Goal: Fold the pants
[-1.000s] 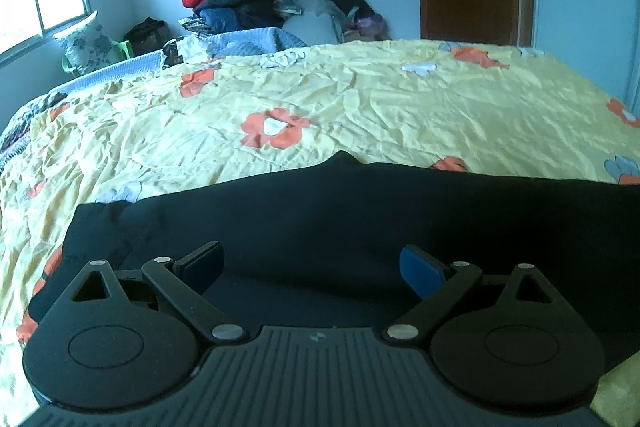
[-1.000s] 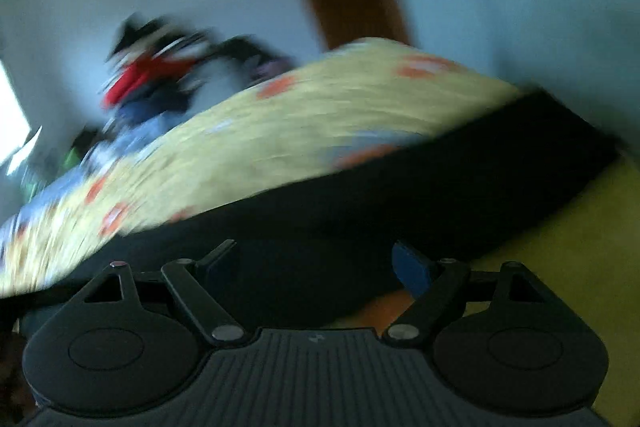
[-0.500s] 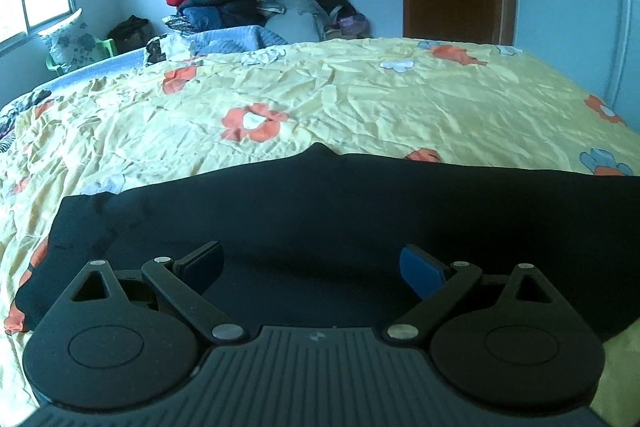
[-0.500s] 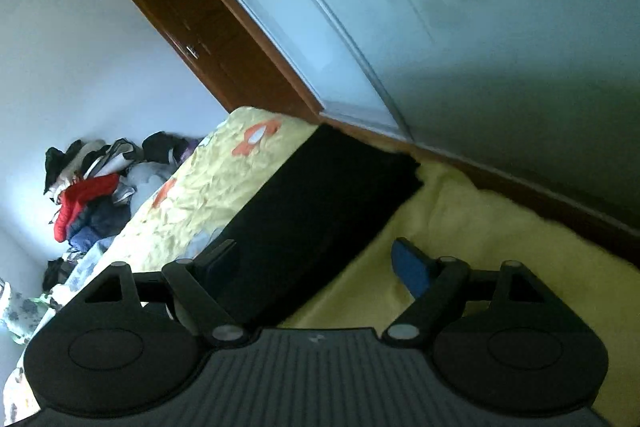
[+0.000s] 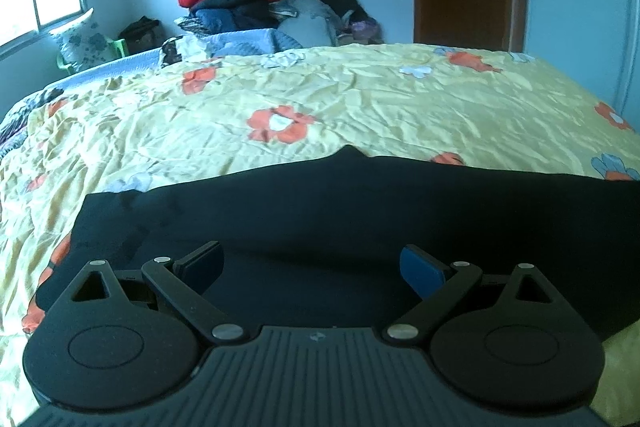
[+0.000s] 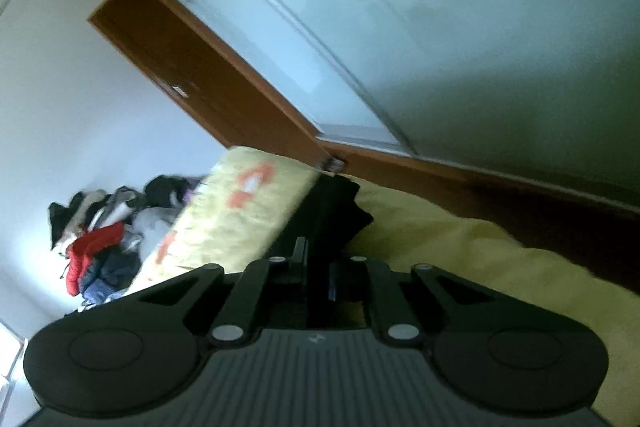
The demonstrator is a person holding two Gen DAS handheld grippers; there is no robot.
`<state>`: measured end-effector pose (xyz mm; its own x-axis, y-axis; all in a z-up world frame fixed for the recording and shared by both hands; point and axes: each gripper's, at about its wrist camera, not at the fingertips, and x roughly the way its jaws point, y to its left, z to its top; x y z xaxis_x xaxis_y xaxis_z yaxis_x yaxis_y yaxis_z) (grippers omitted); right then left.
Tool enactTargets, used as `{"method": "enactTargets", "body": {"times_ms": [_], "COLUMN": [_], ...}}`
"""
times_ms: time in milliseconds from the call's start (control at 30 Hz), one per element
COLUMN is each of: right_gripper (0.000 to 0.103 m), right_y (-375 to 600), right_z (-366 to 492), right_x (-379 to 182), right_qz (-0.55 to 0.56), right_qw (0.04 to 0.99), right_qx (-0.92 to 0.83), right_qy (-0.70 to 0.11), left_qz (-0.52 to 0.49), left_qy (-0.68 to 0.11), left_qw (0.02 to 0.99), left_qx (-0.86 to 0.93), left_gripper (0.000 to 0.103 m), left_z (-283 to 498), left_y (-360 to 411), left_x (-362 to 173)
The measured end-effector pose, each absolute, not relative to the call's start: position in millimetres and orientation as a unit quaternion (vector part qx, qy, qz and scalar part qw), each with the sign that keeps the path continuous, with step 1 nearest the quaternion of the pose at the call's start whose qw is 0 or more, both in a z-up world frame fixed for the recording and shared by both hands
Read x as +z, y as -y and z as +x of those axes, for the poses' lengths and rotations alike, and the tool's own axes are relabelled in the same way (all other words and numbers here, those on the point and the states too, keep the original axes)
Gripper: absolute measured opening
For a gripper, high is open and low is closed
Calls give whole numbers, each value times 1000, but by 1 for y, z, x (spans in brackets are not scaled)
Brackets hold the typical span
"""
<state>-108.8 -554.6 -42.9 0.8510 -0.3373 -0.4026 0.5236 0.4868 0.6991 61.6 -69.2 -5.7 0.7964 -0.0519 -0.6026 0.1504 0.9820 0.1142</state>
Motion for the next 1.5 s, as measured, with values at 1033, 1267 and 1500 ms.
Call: {"method": "enactTargets", "body": {"times_ms": [1033, 1267, 1500], "right_gripper": [38, 38, 71], "right_y": [277, 388, 380], "right_z": [-4, -37, -83], "right_x": [29, 14, -8], "right_qz": [39, 61, 74], "right_qw": [968, 945, 951], "right_qx": [97, -143, -23], "right_qy": [-229, -287, -298], "left_qz": [35, 58, 112], "left_qy": [-348, -347, -344], "left_qw": [936, 931, 917], "left_qx": [-28, -98, -168], "left_gripper": [97, 97, 97], "left_z": [86, 90, 99], "left_y": [30, 80, 163], "left_x": [-7, 0, -1]}}
